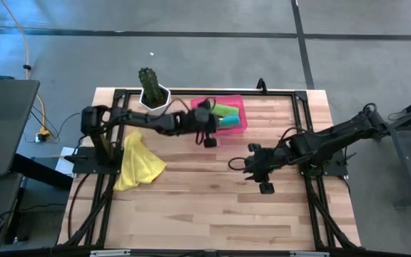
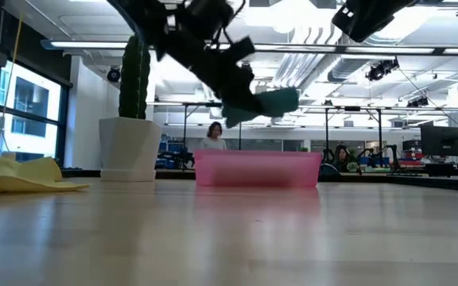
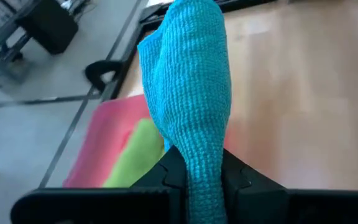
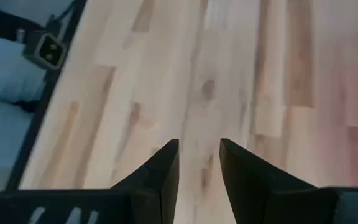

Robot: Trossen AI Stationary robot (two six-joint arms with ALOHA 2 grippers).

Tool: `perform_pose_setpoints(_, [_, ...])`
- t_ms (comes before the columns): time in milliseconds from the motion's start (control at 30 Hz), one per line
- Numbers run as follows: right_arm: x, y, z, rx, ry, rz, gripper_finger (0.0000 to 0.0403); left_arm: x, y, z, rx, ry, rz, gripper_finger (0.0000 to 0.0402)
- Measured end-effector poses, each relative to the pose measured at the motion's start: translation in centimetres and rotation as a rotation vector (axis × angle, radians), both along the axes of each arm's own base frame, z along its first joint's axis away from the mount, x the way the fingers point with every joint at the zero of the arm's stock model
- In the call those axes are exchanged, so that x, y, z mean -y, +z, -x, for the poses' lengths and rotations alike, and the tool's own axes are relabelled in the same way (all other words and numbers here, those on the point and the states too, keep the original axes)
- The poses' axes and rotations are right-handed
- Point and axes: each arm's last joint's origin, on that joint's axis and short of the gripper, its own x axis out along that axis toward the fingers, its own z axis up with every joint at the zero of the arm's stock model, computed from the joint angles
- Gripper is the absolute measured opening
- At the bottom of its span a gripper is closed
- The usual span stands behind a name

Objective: Roll microfiber towels into tight, uniform cylinder then place into a basket
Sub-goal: Put the rolled blue microfiber cloth into the pink bin

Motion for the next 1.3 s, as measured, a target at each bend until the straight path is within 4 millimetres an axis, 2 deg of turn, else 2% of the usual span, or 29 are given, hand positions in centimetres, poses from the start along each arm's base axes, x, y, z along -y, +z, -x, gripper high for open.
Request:
perform_pose_setpoints(133, [0.3, 0.1, 0.0, 0.030, -0.021, 0.087, 0.0108, -3.1, -1.5, 0.3, -0.044, 0.001, 0.069, 0.0026])
perform_pose_setpoints(267, [0.4, 0.1, 0.0, 0.046, -0.033, 0.141, 0.0108, -5.3, -2.7, -0.7, -0.081, -0.016, 0.110, 0.0026])
perform_pose_setpoints(400, [0.5, 0.1, -0.1, 0.049, -0.041, 0.162, 0.0108, -6.8, -3.8, -1.9, -0.197, -0.037, 0.116, 0.0026])
perform_pose_setpoints(600, [0.5, 0.1, -0.1, 0.048, -0.053, 0.153, 0.0108, -8.5, -4.4, -3.0, -0.344, -0.019, 0.097, 0.0026])
perform_pose_setpoints(900, [0.5, 0.1, 0.0, 0.045, -0.050, 0.156, 0.0108, -9.0, -5.1, -3.1, -0.365, -0.053, 0.111, 0.0027])
perform_pose_setpoints(1300, [0.5, 0.1, 0.0, 0.042, -0.049, 0.157, 0.0108, -9.0, -5.1, -3.1, -0.350, -0.013, 0.129, 0.0070])
